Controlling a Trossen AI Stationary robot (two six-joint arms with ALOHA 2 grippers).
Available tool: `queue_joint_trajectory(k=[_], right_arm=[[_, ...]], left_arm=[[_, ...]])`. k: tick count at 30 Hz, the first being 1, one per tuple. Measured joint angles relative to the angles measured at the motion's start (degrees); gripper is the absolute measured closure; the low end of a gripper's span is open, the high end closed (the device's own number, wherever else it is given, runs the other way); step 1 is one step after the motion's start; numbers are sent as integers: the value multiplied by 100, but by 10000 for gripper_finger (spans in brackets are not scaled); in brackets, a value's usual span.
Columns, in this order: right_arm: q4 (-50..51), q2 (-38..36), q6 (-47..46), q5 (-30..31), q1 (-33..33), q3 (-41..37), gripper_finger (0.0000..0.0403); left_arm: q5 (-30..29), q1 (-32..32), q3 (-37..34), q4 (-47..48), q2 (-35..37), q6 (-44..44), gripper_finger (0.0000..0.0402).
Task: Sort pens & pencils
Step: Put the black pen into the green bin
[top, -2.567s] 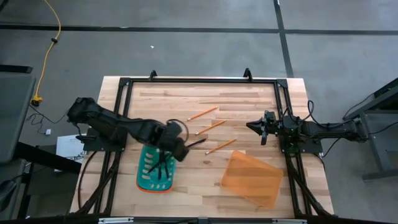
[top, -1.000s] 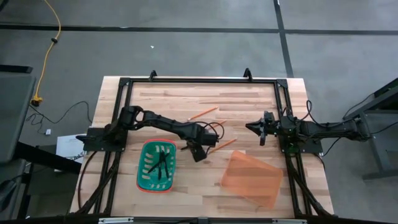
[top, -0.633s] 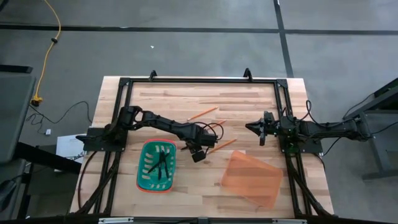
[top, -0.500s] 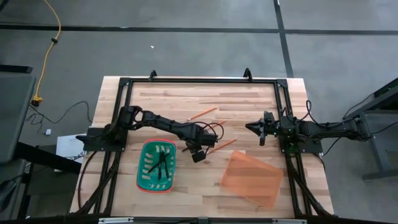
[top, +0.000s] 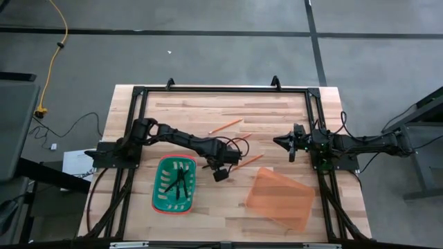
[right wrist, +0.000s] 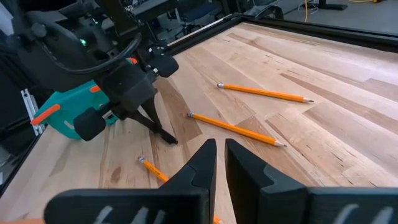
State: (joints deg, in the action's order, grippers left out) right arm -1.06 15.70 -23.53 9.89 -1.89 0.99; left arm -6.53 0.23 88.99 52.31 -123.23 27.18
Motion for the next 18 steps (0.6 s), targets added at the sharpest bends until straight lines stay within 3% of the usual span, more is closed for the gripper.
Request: queue_joint_trajectory(k=[18], right_arm=[[0,3,0,0,0,0,378]], left_arm=[[-322,-246,8,562,1572,692,384]])
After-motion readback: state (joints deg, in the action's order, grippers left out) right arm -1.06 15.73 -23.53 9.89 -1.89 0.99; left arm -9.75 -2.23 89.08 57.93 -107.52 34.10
